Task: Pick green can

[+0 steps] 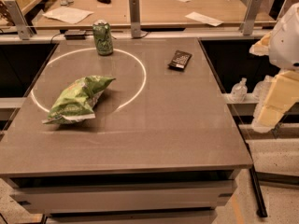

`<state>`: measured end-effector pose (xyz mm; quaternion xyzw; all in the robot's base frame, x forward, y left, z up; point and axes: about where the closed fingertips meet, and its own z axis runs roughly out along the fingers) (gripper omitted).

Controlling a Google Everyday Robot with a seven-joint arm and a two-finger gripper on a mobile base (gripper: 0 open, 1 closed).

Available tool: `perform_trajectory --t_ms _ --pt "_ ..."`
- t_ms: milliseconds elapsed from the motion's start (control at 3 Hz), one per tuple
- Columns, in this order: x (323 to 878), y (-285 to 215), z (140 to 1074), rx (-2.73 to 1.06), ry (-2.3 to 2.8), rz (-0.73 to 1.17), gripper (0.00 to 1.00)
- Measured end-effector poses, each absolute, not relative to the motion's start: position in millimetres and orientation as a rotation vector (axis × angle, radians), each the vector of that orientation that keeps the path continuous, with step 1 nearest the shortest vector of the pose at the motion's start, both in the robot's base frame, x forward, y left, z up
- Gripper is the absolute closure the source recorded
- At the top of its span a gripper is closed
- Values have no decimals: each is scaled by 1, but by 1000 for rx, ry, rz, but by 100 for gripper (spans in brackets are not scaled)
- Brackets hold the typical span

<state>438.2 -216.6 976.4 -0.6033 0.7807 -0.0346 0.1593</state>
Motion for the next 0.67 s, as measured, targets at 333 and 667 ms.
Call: perform_trajectory --t_ms 333,667 --pt "438 -217 976 -1724 2231 -99 0" --pt "440 -220 978 -1655 2225 -9 0"
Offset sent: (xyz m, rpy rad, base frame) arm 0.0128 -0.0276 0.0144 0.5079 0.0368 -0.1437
